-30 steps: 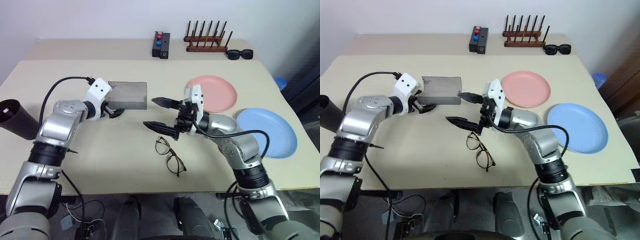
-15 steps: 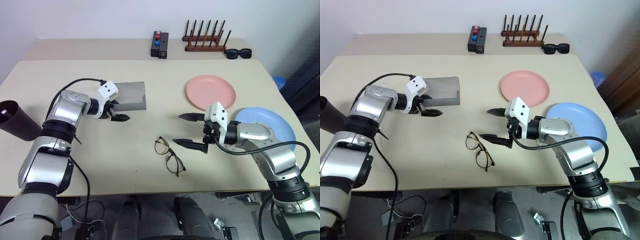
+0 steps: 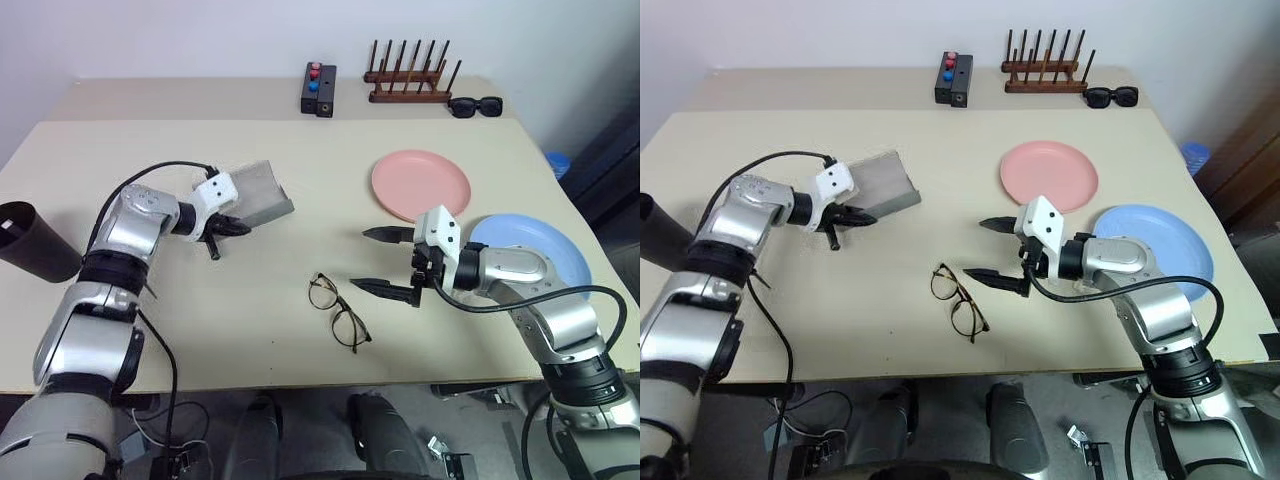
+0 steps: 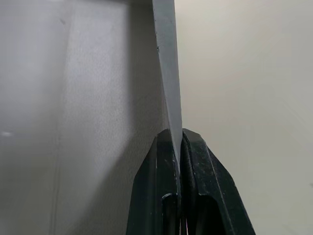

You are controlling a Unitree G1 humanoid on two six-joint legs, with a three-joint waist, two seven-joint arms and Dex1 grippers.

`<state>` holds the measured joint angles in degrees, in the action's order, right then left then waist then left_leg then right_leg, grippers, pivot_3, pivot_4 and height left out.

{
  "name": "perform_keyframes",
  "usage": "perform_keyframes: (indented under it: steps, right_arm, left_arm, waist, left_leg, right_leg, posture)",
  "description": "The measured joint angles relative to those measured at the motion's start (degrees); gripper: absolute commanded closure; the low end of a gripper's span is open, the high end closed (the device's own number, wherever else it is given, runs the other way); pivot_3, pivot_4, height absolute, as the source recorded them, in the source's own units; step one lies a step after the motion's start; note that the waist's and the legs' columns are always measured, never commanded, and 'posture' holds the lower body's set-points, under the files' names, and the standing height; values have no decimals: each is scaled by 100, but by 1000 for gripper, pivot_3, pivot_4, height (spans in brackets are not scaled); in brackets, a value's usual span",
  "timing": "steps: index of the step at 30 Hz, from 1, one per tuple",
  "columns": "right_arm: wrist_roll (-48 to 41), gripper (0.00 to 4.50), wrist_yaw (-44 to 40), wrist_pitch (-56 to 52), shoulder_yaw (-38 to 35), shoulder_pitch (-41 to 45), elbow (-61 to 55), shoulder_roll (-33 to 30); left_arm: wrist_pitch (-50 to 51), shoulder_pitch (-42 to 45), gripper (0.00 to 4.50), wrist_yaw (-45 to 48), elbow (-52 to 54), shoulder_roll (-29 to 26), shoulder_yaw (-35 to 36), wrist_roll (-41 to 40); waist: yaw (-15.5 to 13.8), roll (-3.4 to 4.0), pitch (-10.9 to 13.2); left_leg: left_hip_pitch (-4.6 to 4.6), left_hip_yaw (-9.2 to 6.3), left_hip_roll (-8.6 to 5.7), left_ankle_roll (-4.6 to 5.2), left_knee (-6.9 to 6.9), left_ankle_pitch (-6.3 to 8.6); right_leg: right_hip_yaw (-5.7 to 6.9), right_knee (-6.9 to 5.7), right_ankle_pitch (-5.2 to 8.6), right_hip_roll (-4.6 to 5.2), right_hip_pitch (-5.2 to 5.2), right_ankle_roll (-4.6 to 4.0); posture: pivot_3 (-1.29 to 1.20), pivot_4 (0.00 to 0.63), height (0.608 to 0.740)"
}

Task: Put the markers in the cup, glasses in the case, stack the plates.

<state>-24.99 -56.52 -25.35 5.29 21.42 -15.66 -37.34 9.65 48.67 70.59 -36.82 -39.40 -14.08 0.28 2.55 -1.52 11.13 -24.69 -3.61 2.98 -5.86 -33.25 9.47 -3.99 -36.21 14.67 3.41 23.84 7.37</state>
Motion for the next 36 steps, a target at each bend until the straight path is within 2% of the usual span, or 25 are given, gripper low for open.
perform_keyframes:
  steps: [7,9,15,20,23,25,31,36]
  right_arm:
    - [12,0,-133,47,9,20,25,-7]
    - [13,0,-173,43,18,25,30,-7]
    - [-63,0,-197,-445,112,79,8,-9]
    - [-118,0,-118,-1077,201,91,-39,-23]
    - [-110,0,-103,-1434,377,90,-86,-113]
    - [-172,0,-43,-1711,383,100,-186,-137]
    - [-598,0,298,-2652,352,260,-542,-96]
    - [-665,0,794,-3319,482,370,-775,-53]
  left_arm:
    - [859,-1424,4471,1185,2769,-989,22,-660]
    - [1043,-1680,4471,1339,3241,-1217,27,-778]
    - [1363,-2097,4471,1460,4024,-1648,82,-994]
    - [1371,-2184,4471,1463,4100,-1769,90,-1010]
    - [1390,-2196,3562,1444,4104,-1771,90,-1043]
    - [1364,-2202,2698,1399,4104,-1771,100,-1044]
    - [1341,-2209,2698,968,4107,-1639,389,-1127]
    - [1362,-2607,2698,383,4593,-1618,1055,-1312]
  waist:
    - [-3,2,1]
    - [-16,2,1]
    - [-11,2,1]
    - [-15,2,1]
    - [-14,3,2]
    - [-14,3,2]
    - [-18,3,2]
    - [4,4,1]
  left_leg:
    - [0,0,0,0,-8,0]
    - [1,0,0,0,-14,0]
    - [0,1,0,6,-32,3]
    - [-2,1,0,17,-46,10]
    - [-6,1,0,27,-58,16]
    - [-8,1,0,30,-62,17]
    - [-9,1,0,32,-66,19]
    - [-12,2,1,37,-69,22]
  right_leg:
    - [-2,-4,9,1,-2,-19]
    - [-1,-5,11,2,-3,-22]
    - [-2,-6,18,3,-9,-36]
    - [-2,-9,19,3,-10,-37]
    - [-2,-10,19,3,-10,-37]
    - [-2,-10,19,3,-11,-37]
    - [-1,-12,19,3,-11,-36]
    - [-3,-12,19,4,-9,-36]
  posture:
    - [0,150,740]
    - [0,150,740]
    - [0,150,740]
    - [0,150,740]
    - [0,150,740]
    - [0,150,740]
    - [0,150,740]
    - [0,150,740]
